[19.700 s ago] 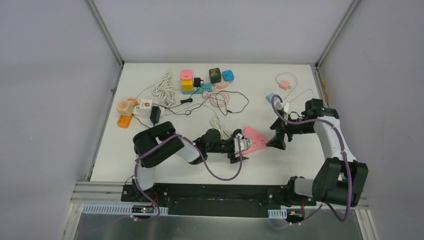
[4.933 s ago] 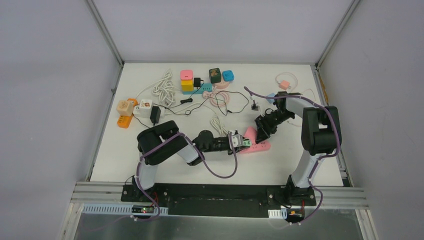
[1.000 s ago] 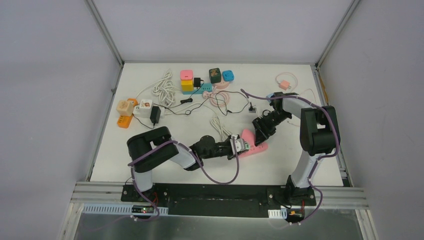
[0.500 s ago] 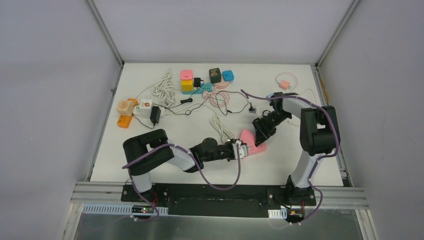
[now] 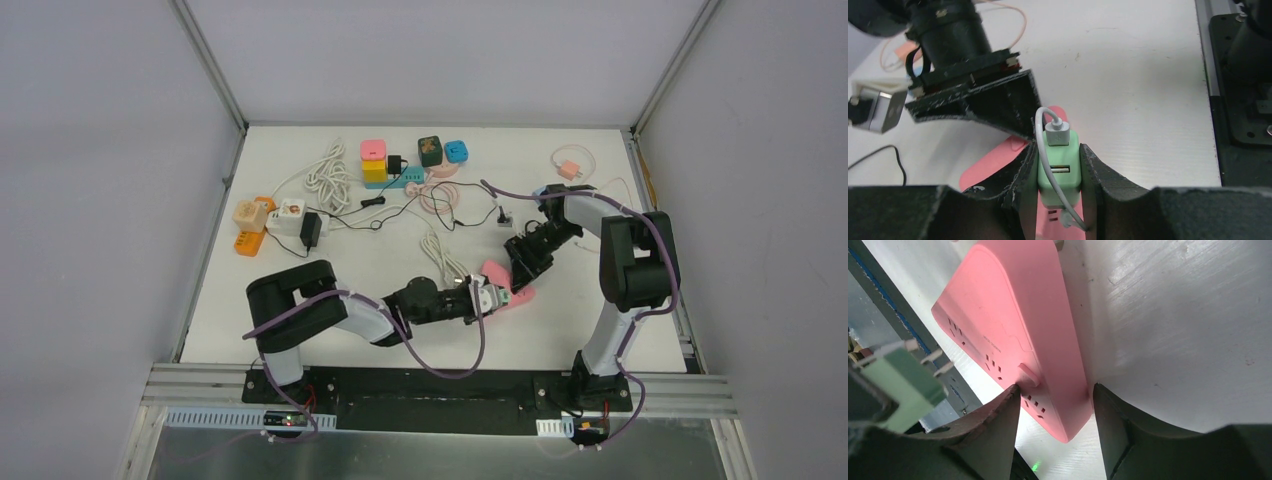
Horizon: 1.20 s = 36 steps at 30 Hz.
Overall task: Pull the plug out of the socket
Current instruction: Remove the plug from the socket, then place the plug at the center of the board.
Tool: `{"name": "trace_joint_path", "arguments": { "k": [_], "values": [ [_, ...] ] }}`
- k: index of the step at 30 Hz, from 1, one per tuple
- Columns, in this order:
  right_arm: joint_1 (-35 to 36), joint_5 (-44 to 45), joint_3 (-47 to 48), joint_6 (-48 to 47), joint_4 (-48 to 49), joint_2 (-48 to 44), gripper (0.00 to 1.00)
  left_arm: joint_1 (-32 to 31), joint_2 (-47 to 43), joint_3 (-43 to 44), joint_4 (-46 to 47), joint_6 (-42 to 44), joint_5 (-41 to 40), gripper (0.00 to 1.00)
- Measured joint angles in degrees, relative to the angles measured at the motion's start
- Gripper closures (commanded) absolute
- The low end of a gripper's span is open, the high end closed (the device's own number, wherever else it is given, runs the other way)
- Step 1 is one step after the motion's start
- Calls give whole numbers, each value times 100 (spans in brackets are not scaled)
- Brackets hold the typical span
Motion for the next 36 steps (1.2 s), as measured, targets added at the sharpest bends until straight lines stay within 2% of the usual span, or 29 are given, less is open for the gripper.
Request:
{"name": "trace_joint_path", "arguments": {
  "k": [3, 6, 10, 13, 14, 20, 28, 36],
  "values": [
    [17, 31, 9, 35, -4, 0, 43, -247, 0, 55, 105, 483, -103, 100],
    [24, 46, 13, 48, -9, 0, 37, -352, -17, 28, 354, 542, -125, 100],
    [24, 50, 31, 118, 55, -79, 23, -339, -273, -52, 402, 317, -151, 100],
    [15, 133, 22, 111, 400, -289, 4, -304, -503, -85, 431, 55, -160, 100],
    [4, 162, 20, 109, 533, -367, 1, -304, -570, -103, 442, -61, -160, 100],
    [-195, 175, 7, 37, 872, -984, 0, -299, -739, -302, 632, -675, -170, 100],
    [-527, -101, -136, -372, 778, -1823, 0, -22, -791, -695, 756, -1429, -170, 100],
    [-654, -1307, -529, -1757, -109, -2942, 0, 227, -966, -874, 896, -2070, -162, 100]
  ]
}}
